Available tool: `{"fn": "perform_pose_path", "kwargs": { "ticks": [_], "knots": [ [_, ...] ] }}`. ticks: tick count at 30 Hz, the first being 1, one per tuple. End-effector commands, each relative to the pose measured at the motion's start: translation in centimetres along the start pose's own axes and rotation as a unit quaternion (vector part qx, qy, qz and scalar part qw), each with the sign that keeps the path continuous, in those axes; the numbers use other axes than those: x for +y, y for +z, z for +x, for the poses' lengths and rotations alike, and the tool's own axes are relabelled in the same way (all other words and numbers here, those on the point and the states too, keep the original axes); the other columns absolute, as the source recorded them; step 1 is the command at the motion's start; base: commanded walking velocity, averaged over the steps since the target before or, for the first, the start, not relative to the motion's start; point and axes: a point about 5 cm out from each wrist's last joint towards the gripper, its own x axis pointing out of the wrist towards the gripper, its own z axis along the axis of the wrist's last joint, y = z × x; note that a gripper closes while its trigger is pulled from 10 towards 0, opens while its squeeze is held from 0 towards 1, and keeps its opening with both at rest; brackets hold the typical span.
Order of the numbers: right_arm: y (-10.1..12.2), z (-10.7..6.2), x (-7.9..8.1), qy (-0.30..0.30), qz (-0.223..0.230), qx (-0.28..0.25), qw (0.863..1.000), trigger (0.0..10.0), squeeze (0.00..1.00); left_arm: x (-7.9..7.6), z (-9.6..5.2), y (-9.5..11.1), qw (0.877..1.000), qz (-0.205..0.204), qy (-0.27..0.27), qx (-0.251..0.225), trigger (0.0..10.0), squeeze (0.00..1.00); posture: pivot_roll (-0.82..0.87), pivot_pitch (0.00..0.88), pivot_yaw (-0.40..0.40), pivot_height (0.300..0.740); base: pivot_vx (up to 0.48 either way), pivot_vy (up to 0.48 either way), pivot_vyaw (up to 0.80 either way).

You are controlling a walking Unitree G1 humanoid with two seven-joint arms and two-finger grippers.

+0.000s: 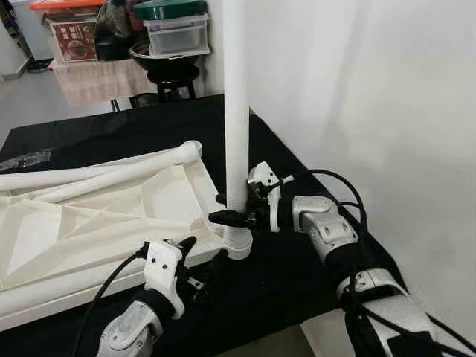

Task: Building children table

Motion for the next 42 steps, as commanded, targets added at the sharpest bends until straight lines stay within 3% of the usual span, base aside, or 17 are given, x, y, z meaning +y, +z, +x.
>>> {"fn": "perform_pose_path", "kwargs": {
  "ticks": [1, 5, 7, 8, 10, 12, 18, 19, 21, 22, 23, 24, 31, 32, 33, 34, 42],
  "knots": [
    [-0.3, 0.2, 0.2, 0.013, 0.015, -0.007, 1.0, 0.0, 0.0, -0.1, -0.2, -0.2, 1.0, 0.0, 0.003, 0.0, 0.0, 0.0, 0.0, 0.023, -0.021, 0.74, 0.0, 0.0, 0.0],
    [-2.0, -0.9, 0.0, -0.072, 0.013, 0.015, 0.997, 0.0, 0.0, -0.1, -0.5, 0.3, 1.0, -0.011, 0.019, -0.017, 0.0, 0.0, -0.01, 0.038, -0.032, 0.74, 0.0, 0.0, 0.0],
    [-2.8, -0.3, 0.3, -0.207, 0.017, 0.017, 0.978, 0.0, 0.0, 0.0, -0.6, 0.4, 1.0, -0.01, 0.02, -0.019, 0.0, 0.0, -0.01, 0.053, -0.037, 0.74, 0.0, 0.0, 0.0],
    [-3.4, -0.5, 0.9, -0.333, 0.046, 0.017, 0.942, 0.0, 0.0, 0.0, -0.6, 0.5, 1.0, -0.008, 0.02, -0.021, 0.0, 0.0, -0.01, 0.058, -0.035, 0.74, 0.0, 0.0, 0.0],
    [-3.8, -1.0, 3.6, -0.404, 0.053, 0.016, 0.913, 0.0, 0.0, 0.0, -0.8, 0.6, 0.999, -0.009, 0.023, -0.025, 0.0, 0.0, -0.02, 0.069, -0.02, 0.74, 0.0, 0.0, 0.0],
    [-3.1, -0.2, 4.4, -0.357, 0.03, 0.005, 0.934, 0.0, 0.0, 0.1, -0.8, 0.7, 0.999, -0.007, 0.022, -0.025, 0.0, 0.0, -0.04, 0.06, -0.004, 0.74, 0.0, 0.0, 0.0],
    [-3.3, 0.2, 3.8, -0.347, 0.037, 0.012, 0.937, 0.0, 0.0, 0.0, -0.8, 0.6, 1.0, -0.01, 0.014, -0.023, 0.0, 0.0, -0.03, 0.057, -0.013, 0.74, 0.0, 0.0, 0.0],
    [-3.3, 0.5, 3.8, -0.339, 0.049, 0.021, 0.939, 10.0, 0.0, 0.0, -0.8, 0.6, 1.0, -0.009, 0.015, -0.023, 10.0, 0.0, -0.03, 0.056, -0.006, 0.74, 0.0, 0.0, 0.0],
    [-3.3, 0.7, 3.8, -0.333, 0.054, 0.026, 0.941, 10.0, 0.0, 0.1, -0.9, 0.6, 1.0, -0.007, 0.017, -0.023, 10.0, 0.0, -0.03, 0.056, -0.006, 0.74, 0.0, 0.0, 0.0],
    [-3.1, 0.8, 4.1, -0.327, 0.073, 0.026, 0.942, 10.0, 0.77, 0.1, -0.8, 0.6, 1.0, -0.006, 0.02, -0.023, 10.0, 0.0, -0.03, 0.054, -0.008, 0.74, 0.0, 0.0, 0.0],
    [-3.1, 0.8, 4.1, -0.327, 0.073, 0.026, 0.942, 10.0, 0.77, 0.1, -0.8, 0.6, 1.0, -0.006, 0.02, -0.023, 10.0, 0.0, -0.03, 0.054, -0.008, 0.74, 0.0, 0.0, 0.0],
    [-2.8, 1.0, 4.3, -0.306, 0.084, 0.025, 0.948, 10.0, 1.0, 0.1, -0.8, 0.6, 1.0, -0.006, 0.021, -0.022, 10.0, 0.0, -0.03, 0.052, -0.008, 0.74, 0.0, 0.0, 0.0],
    [-0.4, 1.4, 3.8, -0.181, 0.071, -0.031, 0.98, 10.0, 1.0, 0.2, -0.6, 0.6, 1.0, -0.006, 0.018, -0.02, 10.0, 0.0, -0.02, 0.041, -0.006, 0.74, 0.0, 0.0, 0.0],
    [0.3, 1.2, 3.5, -0.127, 0.043, -0.042, 0.99, 10.0, 0.37, 0.2, -0.5, 0.5, 1.0, -0.006, 0.017, -0.018, 10.0, 0.0, -0.02, 0.037, -0.005, 0.74, 0.0, 0.0, 0.0],
    [0.3, 1.2, 3.5, -0.127, 0.043, -0.042, 0.99, 10.0, 0.37, 0.2, -0.5, 0.5, 1.0, -0.006, 0.017, -0.018, 10.0, 0.0, -0.02, 0.037, -0.005, 0.74, 0.0, 0.0, 0.0],
    [0.8, 0.9, 3.2, -0.071, 0.021, -0.044, 0.996, 10.0, 0.0, 0.1, -0.4, 0.4, 1.0, -0.003, 0.014, -0.013, 10.0, 0.0, -0.02, 0.03, -0.004, 0.74, 0.0, 0.0, 0.0],
    [1.6, 0.3, 1.4, 0.075, 0.01, -0.015, 0.997, 10.0, 0.0, 0.3, -0.2, -0.2, 1.0, 0.0, 0.013, 0.004, 10.0, 0.0, 0.0, 0.01, 0.007, 0.74, 0.0, 0.0, 0.0]
  ]
}}
